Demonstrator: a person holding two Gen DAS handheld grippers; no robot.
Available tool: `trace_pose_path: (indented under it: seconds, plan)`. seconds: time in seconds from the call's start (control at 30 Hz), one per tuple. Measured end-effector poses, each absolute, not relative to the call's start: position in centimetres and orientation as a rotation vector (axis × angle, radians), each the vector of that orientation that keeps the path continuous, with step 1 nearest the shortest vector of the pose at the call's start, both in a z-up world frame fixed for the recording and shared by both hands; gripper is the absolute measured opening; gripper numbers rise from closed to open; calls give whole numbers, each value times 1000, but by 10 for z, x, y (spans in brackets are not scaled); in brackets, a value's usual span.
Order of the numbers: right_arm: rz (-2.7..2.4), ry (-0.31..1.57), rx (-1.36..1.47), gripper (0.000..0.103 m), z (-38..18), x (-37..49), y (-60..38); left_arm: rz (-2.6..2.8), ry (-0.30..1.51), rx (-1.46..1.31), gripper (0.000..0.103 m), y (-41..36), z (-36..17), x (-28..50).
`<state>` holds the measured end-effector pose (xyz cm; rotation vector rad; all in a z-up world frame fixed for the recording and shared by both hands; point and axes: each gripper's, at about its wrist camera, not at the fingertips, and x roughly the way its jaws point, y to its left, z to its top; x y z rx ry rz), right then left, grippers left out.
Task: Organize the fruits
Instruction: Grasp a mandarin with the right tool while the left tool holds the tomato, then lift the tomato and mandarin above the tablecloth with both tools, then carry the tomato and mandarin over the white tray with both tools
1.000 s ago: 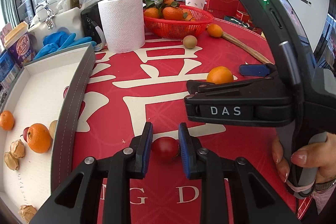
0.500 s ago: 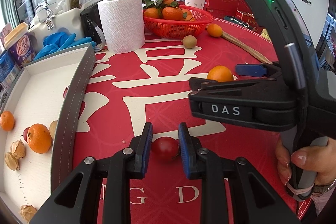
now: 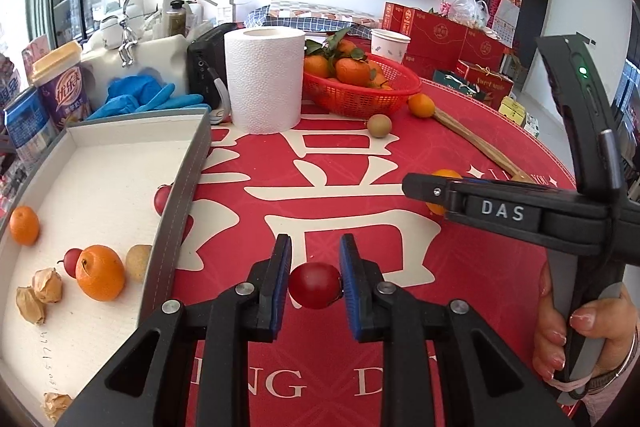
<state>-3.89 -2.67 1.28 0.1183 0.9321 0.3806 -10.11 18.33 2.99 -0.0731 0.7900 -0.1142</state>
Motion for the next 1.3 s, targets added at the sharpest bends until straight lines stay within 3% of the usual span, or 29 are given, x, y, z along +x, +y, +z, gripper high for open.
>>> trace_pose_path:
  seconds: [1.3]
  plan:
    - [406, 908, 161, 41, 13, -42, -30, 0, 738, -116, 27, 208, 36, -98]
